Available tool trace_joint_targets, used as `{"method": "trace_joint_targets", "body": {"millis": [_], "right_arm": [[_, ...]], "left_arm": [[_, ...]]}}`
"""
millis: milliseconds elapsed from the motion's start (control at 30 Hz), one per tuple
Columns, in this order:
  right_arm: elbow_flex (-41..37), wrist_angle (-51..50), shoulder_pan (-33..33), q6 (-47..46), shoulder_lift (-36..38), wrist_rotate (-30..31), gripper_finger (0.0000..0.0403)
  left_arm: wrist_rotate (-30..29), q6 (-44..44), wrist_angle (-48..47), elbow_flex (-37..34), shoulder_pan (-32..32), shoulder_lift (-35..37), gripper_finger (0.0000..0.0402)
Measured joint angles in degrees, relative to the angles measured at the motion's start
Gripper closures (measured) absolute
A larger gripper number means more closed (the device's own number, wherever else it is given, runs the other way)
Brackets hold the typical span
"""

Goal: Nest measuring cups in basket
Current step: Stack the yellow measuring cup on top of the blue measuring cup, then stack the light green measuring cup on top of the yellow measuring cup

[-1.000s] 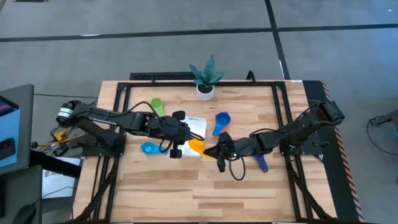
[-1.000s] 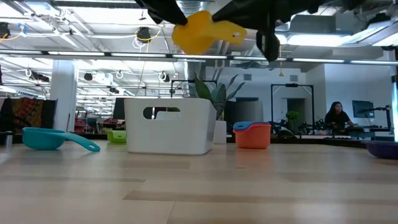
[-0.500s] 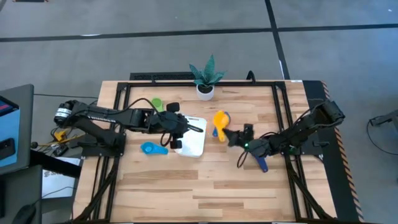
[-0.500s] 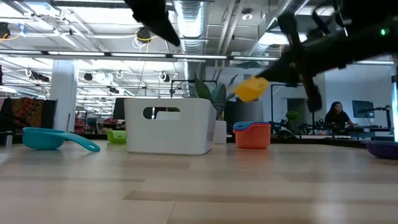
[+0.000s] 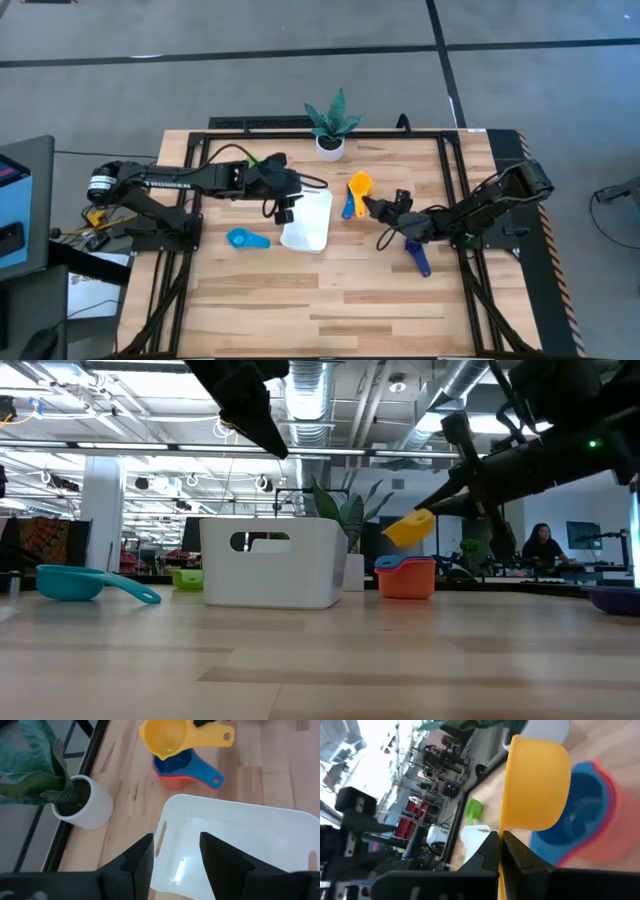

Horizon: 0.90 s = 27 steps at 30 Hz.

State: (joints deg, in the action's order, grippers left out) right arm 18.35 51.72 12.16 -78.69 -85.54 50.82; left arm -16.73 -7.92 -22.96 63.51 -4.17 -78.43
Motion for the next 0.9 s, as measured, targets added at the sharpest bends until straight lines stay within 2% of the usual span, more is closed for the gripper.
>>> {"method": "trace_joint_targets", "body": {"millis": [167, 367, 533, 667, 900], "right_arm": [[0.0, -5.21, 0.48, -6.53, -0.02, -0.1, 0.0374], [0.07, -5.37, 0.24, -7.46, -0.02, -0.08, 0.035], [1.5, -5.98, -1.11, -6.97, -0.02, -4.2, 0.0337], [3.17, -6.48, -3.34, -2.97, -0.02, -9.77, 0.0326], [3.89, -11.07, -3.89, -1.87, -0.02, -13.71, 0.0307]], "left_arm": [[-0.16, 1.27, -0.49, 0.0, -0.56, 0.0, 0.0251], [-0.46, 2.07, -0.53, 0.0, -0.49, 0.0, 0.0251], [-0.5, 2.12, -0.62, 0.0, -0.49, 0.0, 0.0251], [-0.5, 2.12, -0.53, 0.0, -0.49, -0.02, 0.0251], [-0.63, 3.03, -3.29, 0.0, -0.49, -0.02, 0.0251]]}}
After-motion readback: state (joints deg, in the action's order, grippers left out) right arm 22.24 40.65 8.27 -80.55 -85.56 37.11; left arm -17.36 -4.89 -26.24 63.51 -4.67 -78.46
